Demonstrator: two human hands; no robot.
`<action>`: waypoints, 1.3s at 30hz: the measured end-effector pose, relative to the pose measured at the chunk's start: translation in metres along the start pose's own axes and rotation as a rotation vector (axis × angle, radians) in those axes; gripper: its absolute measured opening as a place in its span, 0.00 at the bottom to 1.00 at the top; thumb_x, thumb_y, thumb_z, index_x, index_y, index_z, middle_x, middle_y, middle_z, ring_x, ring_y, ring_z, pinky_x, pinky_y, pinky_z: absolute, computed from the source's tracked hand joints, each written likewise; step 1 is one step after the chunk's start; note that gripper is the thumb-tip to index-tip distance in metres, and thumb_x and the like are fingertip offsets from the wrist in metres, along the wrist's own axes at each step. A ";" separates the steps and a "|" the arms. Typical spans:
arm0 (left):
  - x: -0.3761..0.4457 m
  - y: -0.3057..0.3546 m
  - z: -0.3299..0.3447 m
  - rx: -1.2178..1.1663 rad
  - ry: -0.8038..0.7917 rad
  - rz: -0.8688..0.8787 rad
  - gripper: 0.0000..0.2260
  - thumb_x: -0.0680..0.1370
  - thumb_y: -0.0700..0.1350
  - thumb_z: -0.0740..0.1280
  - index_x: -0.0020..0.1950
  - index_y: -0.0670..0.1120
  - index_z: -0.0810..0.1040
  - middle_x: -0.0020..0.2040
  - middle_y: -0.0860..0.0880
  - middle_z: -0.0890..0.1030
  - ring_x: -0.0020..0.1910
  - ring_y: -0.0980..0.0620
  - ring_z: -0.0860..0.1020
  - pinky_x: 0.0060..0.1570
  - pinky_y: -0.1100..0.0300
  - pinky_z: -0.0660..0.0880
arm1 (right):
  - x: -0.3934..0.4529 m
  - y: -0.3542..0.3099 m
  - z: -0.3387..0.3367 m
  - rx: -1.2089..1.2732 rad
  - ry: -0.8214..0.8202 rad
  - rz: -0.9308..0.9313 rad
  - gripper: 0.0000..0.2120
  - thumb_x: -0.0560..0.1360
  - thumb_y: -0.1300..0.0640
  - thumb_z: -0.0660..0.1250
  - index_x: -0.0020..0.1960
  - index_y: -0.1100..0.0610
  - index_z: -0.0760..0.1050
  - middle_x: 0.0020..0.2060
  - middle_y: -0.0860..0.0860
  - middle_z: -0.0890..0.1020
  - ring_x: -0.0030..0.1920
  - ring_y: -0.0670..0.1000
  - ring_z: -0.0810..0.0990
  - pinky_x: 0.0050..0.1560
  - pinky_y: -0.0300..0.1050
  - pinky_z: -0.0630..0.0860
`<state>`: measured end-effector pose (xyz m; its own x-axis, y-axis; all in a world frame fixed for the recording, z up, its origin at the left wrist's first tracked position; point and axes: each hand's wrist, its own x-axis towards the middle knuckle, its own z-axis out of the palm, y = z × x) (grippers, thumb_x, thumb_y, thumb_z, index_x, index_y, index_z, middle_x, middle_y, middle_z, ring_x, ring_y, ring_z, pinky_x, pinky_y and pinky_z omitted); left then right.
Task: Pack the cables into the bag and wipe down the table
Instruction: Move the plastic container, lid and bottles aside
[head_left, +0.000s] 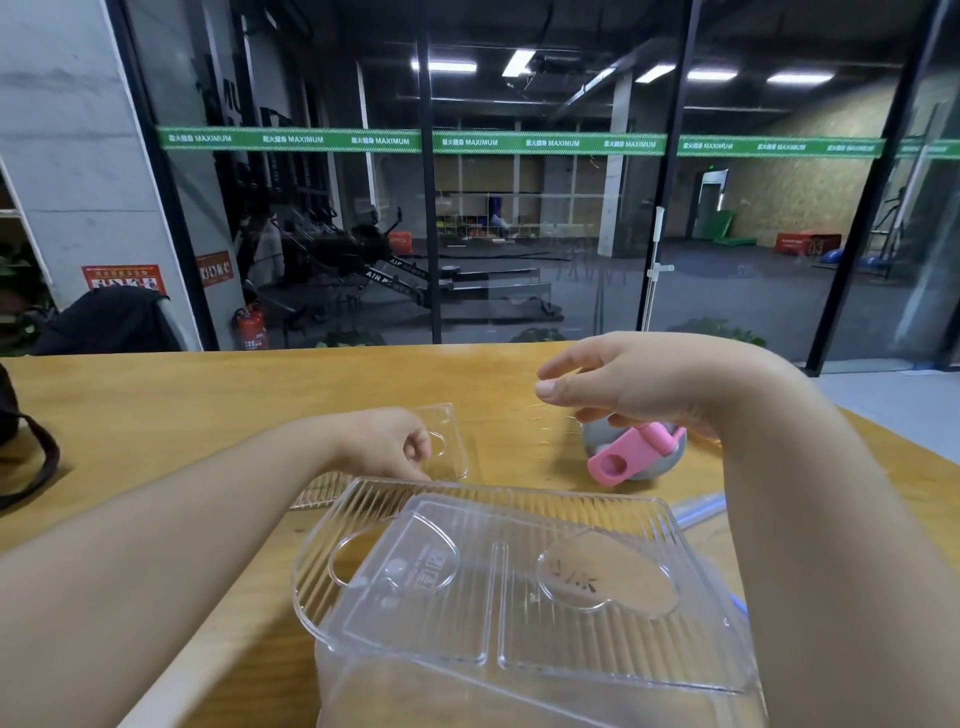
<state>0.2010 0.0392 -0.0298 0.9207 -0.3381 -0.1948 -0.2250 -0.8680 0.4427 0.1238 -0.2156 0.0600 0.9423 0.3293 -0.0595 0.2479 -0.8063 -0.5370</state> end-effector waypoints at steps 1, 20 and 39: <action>-0.003 -0.002 0.001 -0.029 0.026 0.013 0.07 0.71 0.45 0.72 0.45 0.50 0.75 0.36 0.53 0.76 0.33 0.57 0.73 0.40 0.61 0.73 | -0.001 0.000 -0.001 0.004 0.001 0.000 0.21 0.74 0.39 0.63 0.64 0.44 0.71 0.56 0.45 0.79 0.53 0.45 0.79 0.59 0.49 0.75; -0.132 0.045 -0.020 0.199 0.660 0.252 0.16 0.73 0.56 0.64 0.60 0.67 0.70 0.40 0.55 0.69 0.40 0.62 0.70 0.51 0.63 0.52 | -0.037 -0.016 0.003 -0.032 0.094 -0.046 0.19 0.75 0.40 0.63 0.63 0.44 0.71 0.60 0.46 0.77 0.55 0.46 0.77 0.58 0.49 0.72; -0.168 0.087 0.038 0.424 0.669 0.507 0.26 0.72 0.64 0.49 0.70 0.66 0.59 0.43 0.60 0.64 0.50 0.62 0.59 0.57 0.60 0.47 | -0.061 -0.021 0.054 0.523 0.409 -0.336 0.07 0.77 0.52 0.65 0.44 0.53 0.79 0.28 0.49 0.81 0.24 0.45 0.74 0.24 0.36 0.68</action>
<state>0.0146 0.0066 0.0080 0.6434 -0.5470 0.5356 -0.6253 -0.7791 -0.0445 0.0486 -0.1918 0.0295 0.8684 0.2257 0.4415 0.4942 -0.3219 -0.8075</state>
